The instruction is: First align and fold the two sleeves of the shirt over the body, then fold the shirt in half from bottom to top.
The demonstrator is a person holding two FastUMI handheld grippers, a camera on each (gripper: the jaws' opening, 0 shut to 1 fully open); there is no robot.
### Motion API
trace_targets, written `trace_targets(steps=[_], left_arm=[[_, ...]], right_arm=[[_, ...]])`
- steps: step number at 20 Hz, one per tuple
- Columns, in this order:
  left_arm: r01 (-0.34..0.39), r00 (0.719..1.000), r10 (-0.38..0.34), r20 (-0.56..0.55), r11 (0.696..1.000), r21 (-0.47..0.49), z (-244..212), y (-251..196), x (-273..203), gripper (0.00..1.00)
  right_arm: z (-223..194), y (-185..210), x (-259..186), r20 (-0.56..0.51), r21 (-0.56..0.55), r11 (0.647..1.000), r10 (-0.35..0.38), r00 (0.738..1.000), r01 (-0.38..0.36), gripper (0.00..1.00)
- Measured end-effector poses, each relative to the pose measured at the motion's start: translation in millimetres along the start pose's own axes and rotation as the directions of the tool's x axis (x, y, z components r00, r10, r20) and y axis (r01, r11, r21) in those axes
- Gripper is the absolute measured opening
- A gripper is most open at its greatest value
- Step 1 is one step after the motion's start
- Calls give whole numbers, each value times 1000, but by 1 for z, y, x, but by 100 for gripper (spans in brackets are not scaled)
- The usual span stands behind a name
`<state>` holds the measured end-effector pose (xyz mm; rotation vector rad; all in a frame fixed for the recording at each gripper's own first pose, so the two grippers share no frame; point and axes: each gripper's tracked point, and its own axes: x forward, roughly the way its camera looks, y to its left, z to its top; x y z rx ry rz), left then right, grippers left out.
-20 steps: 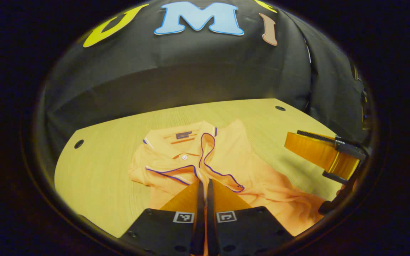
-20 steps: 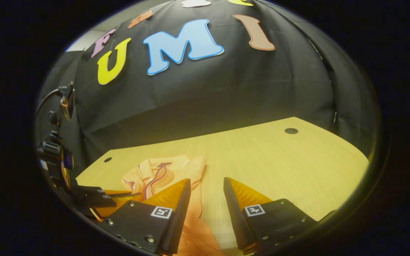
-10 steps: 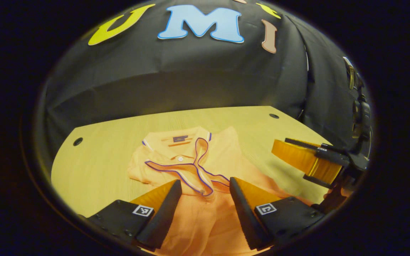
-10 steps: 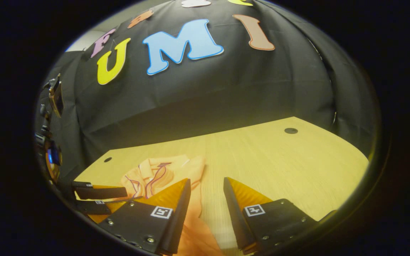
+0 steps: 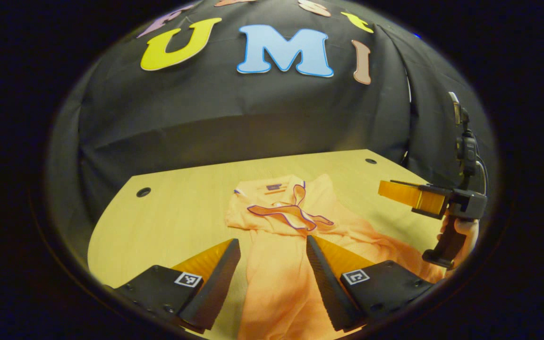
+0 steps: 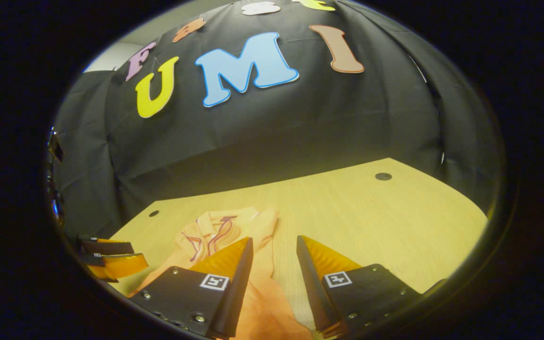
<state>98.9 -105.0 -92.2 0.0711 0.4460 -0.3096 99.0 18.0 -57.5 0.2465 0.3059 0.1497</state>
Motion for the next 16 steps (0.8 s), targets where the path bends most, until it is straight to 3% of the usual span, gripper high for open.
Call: trace_targets(steps=[8, 16], left_arm=[[-11, 1000, 11, 26, 1000, -2, -46, 9, -89, 92], [-23, 999, 22, -35, 999, -28, -126, 8, -143, 92]], right_arm=[[-20, 7, -98, -17, -127, 992, -14, 1000, 11, 59], [-76, -9, -178, -68, -127, 991, -56, 996, 47, 59]])
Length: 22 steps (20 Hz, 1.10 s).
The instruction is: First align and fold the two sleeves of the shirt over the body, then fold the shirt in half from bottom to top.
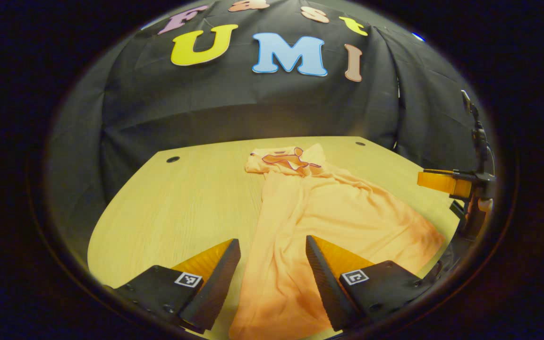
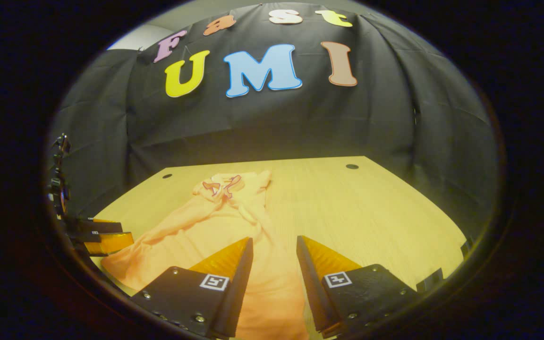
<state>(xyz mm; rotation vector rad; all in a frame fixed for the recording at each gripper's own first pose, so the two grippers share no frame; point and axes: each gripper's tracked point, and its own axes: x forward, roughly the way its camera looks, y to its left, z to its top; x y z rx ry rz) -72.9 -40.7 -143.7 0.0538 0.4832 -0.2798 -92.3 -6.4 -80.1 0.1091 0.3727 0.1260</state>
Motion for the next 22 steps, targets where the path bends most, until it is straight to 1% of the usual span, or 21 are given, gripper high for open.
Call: trace_targets(steps=[2, 5, 8, 11, 13, 15, 18, 20, 21, 22], left_arm=[[-10, 1000, 10, -6, 1000, -16, -15, 1, -9, 92], [-39, 999, 38, -7, 999, -15, -35, 6, -22, 92], [-56, 998, 56, -7, 998, -6, -51, 9, -31, 92], [-70, 997, 70, -18, 997, 10, -66, 10, -30, 92], [-88, 996, 88, -25, 996, 15, -72, 13, -28, 92], [-98, 995, 98, -7, 995, 9, -72, 14, -27, 92], [-106, 993, 105, 48, 994, 19, -71, 13, -28, 94], [-109, 991, 106, 75, 994, 30, -74, 12, -28, 93], [-95, 992, 92, 82, 995, 35, -74, 9, -27, 93], [-87, 993, 84, 82, 995, 37, -75, 8, -25, 91]], right_arm=[[-18, -4, -11, -15, 13, 1000, -13, 1000, 14, 59], [-46, -6, -25, -48, 30, 999, -21, 999, 22, 59], [-71, -8, -30, -88, 44, 999, -26, 996, 29, 59], [-90, -9, -32, -133, 60, 997, -30, 991, 38, 59], [-96, -9, -34, -140, 46, 998, -44, 989, 51, 59], [-98, -8, -35, -135, 9, 998, -61, 989, 63, 59], [-99, -6, -34, -120, -52, 995, -91, 989, 86, 59], [-101, -8, -35, -109, -46, 995, -96, 989, 91, 59], [-102, -6, -34, -107, -34, 996, -91, 990, 88, 59], [-101, -6, -34, -102, -35, 996, -91, 991, 87, 55]])
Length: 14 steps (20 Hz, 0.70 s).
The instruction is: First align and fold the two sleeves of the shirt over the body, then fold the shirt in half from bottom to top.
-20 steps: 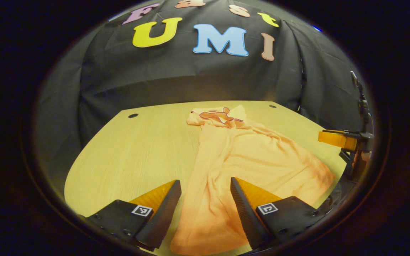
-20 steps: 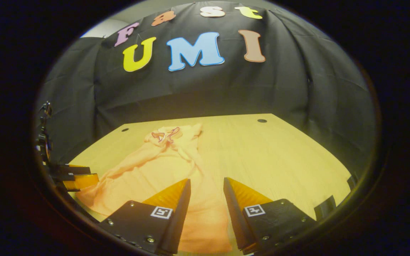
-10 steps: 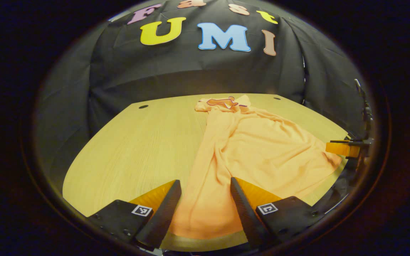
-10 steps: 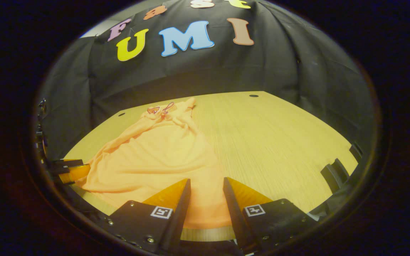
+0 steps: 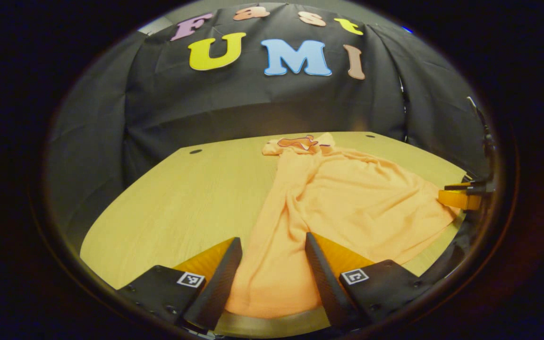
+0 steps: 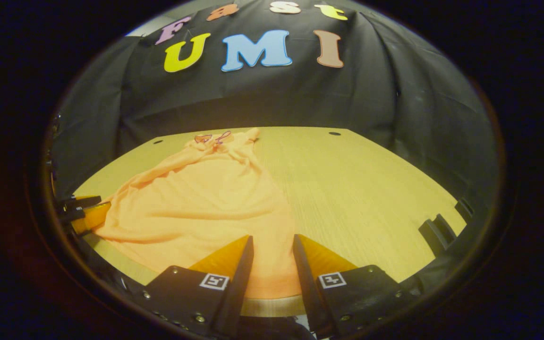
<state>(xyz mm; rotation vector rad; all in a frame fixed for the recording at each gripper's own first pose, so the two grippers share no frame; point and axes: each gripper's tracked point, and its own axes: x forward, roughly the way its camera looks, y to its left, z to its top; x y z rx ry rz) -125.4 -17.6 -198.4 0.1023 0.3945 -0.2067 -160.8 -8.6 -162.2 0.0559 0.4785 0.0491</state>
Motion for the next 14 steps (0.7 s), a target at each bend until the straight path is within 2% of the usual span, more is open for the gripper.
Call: trace_targets(steps=[1, 2, 4, 5, 6, 7, 9, 14], left_arm=[[6, 1000, -6, -1, 1000, 0, 1, 0, 1, 80], [1, 1000, -1, 9, 1000, -11, 4, 2, 2, 80], [-10, 999, 11, 34, 999, -50, 5, 8, 2, 37], [-4, 1000, 5, 30, 999, -46, 3, 6, 4, 30], [-1, 999, 3, 32, 998, -57, 2, 7, 4, 30], [10, 1000, -8, 31, 998, -59, 3, 7, 5, 8], [15, 1000, -15, 4, 998, -67, 3, 7, 6, 8], [24, 1000, -25, -6, 996, -86, 8, 9, 5, 6]], right_arm=[[0, 1, -1, -1, -5, 1000, 1, 1000, -1, 55], [2, 9, 0, 2, 4, 999, 32, 1000, -32, 54], [1, 14, 2, 13, 12, 999, 30, 999, -30, 12], [-1, 14, 0, 11, -4, 1000, 23, 1000, -23, 3], [-2, 15, 1, -6, -19, 1000, 21, 1000, -21, 4], [-1, 17, 1, -9, -36, 999, 20, 1000, -21, 4], [0, 20, -1, -2, -51, 998, 30, 1000, -30, 0], [12, 22, 3, 15, -84, 996, 30, 999, -28, 0]])
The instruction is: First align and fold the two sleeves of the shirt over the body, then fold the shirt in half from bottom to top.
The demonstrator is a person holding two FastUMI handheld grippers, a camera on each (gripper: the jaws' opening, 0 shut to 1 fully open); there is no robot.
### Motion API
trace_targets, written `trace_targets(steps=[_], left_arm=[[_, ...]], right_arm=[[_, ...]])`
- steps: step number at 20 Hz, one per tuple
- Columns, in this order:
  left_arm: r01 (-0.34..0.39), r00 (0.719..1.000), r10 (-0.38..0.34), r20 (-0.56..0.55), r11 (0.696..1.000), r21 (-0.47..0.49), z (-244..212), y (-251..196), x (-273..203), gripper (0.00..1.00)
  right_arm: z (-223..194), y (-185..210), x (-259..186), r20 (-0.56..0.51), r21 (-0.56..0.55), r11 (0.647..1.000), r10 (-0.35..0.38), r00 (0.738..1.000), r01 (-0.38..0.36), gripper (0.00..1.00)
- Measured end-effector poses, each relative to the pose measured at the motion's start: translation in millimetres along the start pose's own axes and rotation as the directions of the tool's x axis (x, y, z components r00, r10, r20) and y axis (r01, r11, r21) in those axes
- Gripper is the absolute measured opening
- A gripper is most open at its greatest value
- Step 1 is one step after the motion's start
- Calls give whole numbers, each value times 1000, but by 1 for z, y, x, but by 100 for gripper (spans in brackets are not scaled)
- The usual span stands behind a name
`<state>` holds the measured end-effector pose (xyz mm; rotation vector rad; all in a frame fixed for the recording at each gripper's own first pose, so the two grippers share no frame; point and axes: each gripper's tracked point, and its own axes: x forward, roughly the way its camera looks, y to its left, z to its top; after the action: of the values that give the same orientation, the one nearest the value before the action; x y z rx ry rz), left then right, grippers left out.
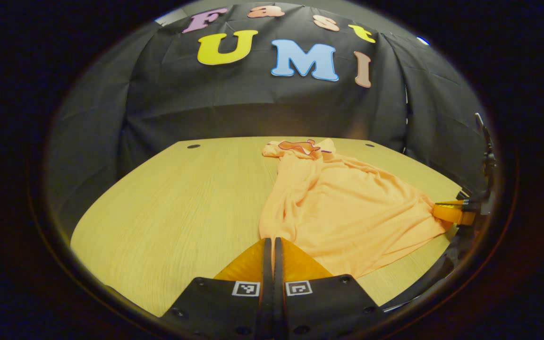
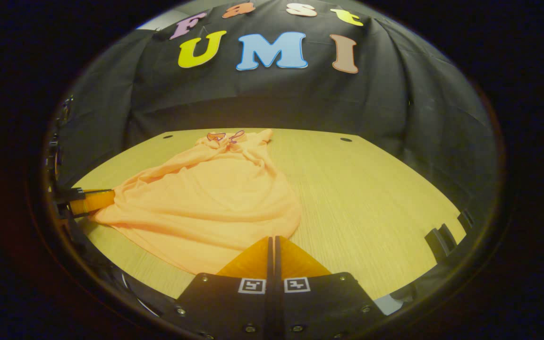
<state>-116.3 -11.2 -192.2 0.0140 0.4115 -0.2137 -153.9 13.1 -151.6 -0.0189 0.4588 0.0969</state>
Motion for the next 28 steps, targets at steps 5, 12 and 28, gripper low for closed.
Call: trace_targets(steps=[5, 12, 28], left_arm=[[37, 999, -36, 26, 997, -61, 37, 3, 14, 7], [105, 987, -88, 135, 987, -124, 149, 7, 31, 6], [62, 975, -51, 216, 997, -44, 330, 57, 214, 6]], right_arm=[[64, -2, 14, 105, -42, 999, 9, 994, -5, 0], [160, 0, 59, 198, -57, 997, 62, 978, -52, 0], [336, -15, 231, 294, 5, 997, 72, 953, -77, 0]])
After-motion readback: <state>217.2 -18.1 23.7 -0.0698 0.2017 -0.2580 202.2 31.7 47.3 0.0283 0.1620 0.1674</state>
